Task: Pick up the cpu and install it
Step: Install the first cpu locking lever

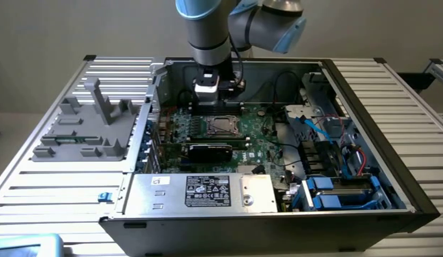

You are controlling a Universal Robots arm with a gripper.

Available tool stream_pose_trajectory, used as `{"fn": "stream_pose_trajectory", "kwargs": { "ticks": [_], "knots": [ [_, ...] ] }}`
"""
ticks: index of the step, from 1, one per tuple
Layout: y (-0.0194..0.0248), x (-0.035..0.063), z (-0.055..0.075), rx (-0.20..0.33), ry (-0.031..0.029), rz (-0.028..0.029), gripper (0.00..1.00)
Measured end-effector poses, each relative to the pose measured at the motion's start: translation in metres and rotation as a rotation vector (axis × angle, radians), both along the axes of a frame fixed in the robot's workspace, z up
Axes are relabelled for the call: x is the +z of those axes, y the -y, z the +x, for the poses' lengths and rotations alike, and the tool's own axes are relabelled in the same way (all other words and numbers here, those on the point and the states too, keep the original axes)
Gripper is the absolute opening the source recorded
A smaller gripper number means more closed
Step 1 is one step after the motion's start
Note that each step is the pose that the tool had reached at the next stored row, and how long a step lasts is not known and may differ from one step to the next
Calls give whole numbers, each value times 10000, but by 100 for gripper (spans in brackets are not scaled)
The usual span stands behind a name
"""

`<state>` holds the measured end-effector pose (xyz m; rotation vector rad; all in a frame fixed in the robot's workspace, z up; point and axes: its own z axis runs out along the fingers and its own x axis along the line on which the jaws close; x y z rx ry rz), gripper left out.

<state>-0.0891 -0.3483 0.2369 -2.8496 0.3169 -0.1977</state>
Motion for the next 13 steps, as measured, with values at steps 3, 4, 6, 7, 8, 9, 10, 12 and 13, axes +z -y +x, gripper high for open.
{"fn": "stream_pose_trajectory", "kwargs": {
  "ticks": [3, 4, 6, 7, 8, 9, 10, 12, 13],
  "knots": [
    [0, 54, 0, 0, -37, -110, 11],
    [0, 68, 0, 0, -56, -148, 11],
    [0, 89, 0, 0, -99, -222, 11],
    [0, 99, 0, 0, -124, -258, 11],
    [0, 108, 0, 0, -152, -295, 11],
    [0, 116, -1, -1, -184, -327, 11],
    [0, 122, -1, -2, -216, -366, 11],
    [0, 128, 0, 0, -300, -466, 11],
    [0, 128, 0, 4, -347, -541, 11]
  ]
}}
